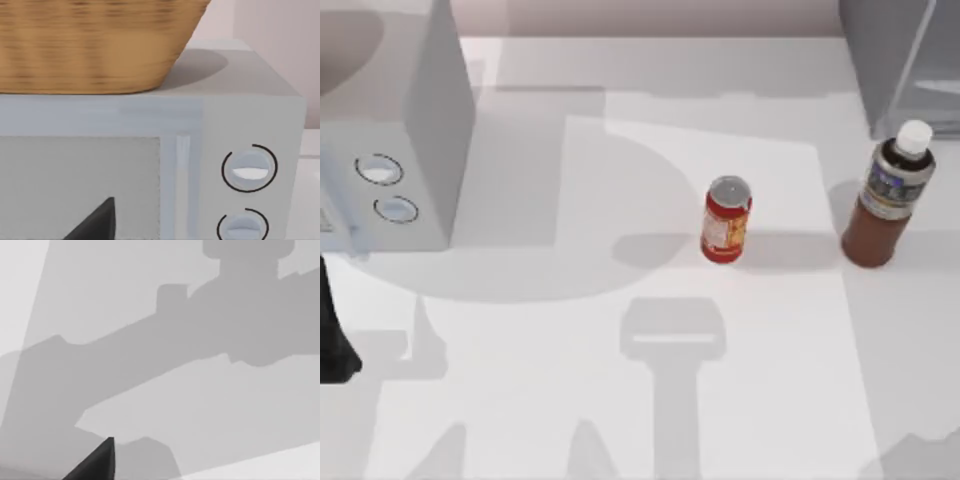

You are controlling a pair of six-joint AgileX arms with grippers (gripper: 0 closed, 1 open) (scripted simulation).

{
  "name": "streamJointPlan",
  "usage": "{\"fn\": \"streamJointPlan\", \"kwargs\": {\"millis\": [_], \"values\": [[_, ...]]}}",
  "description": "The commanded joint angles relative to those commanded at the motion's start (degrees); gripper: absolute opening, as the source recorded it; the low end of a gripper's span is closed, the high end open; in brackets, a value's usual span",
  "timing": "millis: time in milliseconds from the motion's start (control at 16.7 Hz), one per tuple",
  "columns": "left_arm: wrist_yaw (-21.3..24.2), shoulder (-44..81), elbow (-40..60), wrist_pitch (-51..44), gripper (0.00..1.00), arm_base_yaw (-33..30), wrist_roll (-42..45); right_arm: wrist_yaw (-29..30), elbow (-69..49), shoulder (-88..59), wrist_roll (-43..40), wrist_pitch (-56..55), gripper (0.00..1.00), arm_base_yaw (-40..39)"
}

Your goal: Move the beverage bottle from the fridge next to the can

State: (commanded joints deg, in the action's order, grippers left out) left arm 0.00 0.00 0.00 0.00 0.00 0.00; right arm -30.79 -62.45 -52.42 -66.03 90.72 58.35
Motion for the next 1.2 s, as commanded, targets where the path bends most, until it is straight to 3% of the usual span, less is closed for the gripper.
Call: {"fn": "streamJointPlan", "kwargs": {"millis": [300, 540, 780, 1200], "values": [[0.00, 0.00, 0.00, 0.00, 1.00, 0.00, 0.00, -13.02, -8.23, -30.03, -29.38, -1.95, 1.00, 25.51], [0.00, 0.00, 0.00, 0.00, 1.00, 0.00, 0.00, -20.44, -12.21, -45.54, -44.65, -4.62, 1.00, 39.63], [0.00, 0.00, 0.00, 0.00, 1.00, 0.00, 0.00, -23.65, -13.77, -51.50, -50.46, -6.18, 1.00, 45.37], [0.00, 0.00, 0.00, 0.00, 1.00, 0.00, 0.00, -23.53, -13.57, -51.47, -49.71, -6.72, 1.00, 44.72]]}}
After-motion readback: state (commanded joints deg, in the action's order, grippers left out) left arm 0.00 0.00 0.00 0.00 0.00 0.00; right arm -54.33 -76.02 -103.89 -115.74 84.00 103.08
